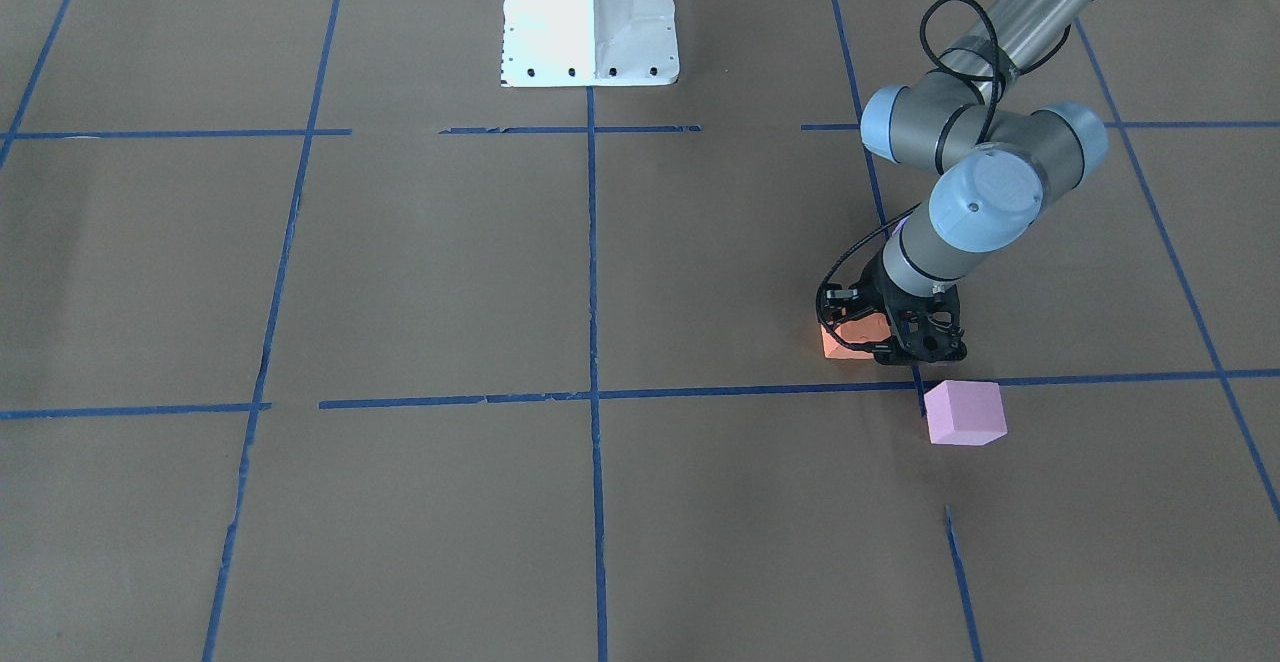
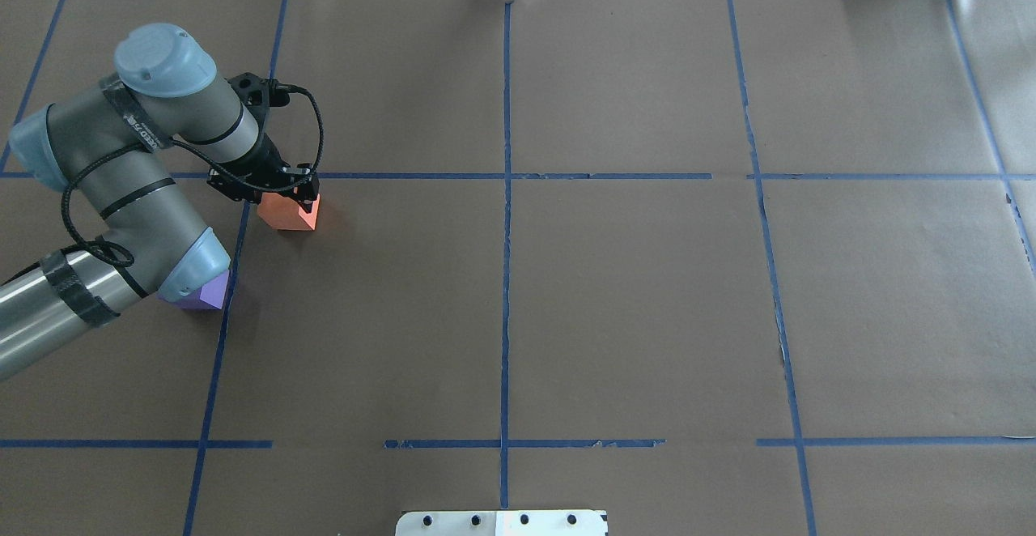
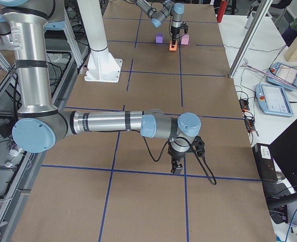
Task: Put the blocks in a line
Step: 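Grasp the orange cube with the left gripper and lift it, then carry the orange cube toward the pink cube with the left gripper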
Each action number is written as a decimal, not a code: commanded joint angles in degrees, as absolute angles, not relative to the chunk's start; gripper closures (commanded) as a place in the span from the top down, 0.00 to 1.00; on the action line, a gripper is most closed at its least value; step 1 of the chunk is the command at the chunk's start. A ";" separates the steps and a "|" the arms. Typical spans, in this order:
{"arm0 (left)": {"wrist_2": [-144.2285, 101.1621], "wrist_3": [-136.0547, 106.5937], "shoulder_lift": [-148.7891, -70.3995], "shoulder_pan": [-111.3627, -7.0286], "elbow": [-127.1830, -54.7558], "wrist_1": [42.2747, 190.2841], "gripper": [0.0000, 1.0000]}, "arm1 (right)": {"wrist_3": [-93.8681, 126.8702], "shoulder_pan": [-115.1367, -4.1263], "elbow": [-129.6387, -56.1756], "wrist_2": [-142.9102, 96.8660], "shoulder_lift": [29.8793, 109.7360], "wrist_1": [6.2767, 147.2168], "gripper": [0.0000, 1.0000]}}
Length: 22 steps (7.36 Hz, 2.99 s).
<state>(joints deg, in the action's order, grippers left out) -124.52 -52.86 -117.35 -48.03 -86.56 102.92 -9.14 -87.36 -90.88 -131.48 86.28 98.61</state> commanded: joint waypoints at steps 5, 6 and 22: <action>-124.72 -39.13 -102.76 -58.79 -101.52 95.54 0.14 | -9.14 -87.36 -90.88 -131.48 86.31 98.61 1.00; -124.89 -39.29 -103.53 -58.28 -100.12 95.62 0.14 | -9.14 -87.36 -90.88 -131.48 86.31 98.61 1.00; -130.34 -39.37 -110.65 -53.96 -84.81 100.81 0.16 | -9.14 -87.36 -90.88 -131.48 86.31 98.61 1.00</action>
